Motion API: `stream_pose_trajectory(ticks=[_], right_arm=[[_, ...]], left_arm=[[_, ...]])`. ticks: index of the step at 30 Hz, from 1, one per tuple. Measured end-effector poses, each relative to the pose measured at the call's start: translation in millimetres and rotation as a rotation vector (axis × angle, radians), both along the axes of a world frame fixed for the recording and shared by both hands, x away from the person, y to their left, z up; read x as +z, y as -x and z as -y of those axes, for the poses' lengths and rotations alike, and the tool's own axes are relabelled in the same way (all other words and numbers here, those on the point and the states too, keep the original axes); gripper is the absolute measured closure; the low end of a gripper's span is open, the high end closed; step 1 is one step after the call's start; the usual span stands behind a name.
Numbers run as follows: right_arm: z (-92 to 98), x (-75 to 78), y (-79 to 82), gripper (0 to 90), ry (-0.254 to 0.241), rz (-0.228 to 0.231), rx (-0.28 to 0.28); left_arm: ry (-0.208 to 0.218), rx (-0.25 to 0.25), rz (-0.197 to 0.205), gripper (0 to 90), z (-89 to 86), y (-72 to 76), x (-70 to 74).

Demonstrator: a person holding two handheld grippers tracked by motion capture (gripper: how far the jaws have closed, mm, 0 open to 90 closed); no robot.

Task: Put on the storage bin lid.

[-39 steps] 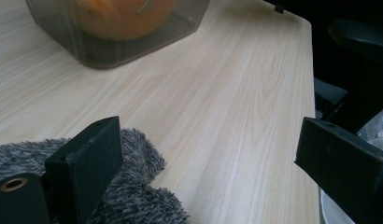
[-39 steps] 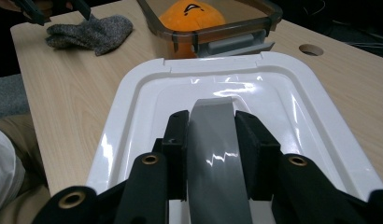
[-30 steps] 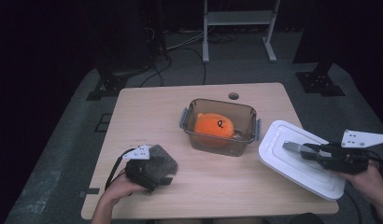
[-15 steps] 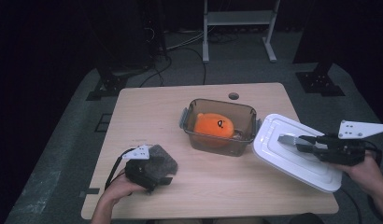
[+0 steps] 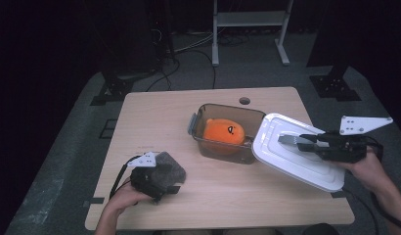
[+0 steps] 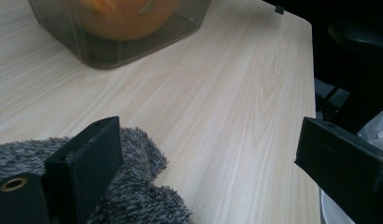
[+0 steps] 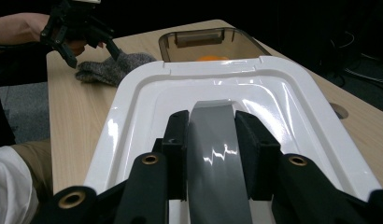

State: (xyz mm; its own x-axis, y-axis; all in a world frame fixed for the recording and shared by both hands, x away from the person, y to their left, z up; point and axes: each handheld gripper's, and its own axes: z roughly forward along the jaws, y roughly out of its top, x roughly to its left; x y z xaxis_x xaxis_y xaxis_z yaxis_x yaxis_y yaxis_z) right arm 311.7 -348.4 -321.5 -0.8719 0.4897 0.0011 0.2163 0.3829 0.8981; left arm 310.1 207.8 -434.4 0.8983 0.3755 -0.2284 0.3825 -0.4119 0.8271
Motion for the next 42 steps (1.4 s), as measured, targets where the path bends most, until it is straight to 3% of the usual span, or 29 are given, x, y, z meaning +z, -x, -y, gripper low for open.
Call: stream_pose_trajectory(ticks=[23, 42], right_arm=[[-36.2, 15.4, -30.4, 65.8, -0.002, 0.020, 0.070], [-64.2, 17.9, -51.6, 65.8, 0.004, 0.016, 0.116]], left_arm=[[0.002, -0.001, -0.001, 6.5, -1.6, -0.1, -0.9], [0.010, 0.004, -0.004, 6.5, -4.4, -0.8, -0.8]])
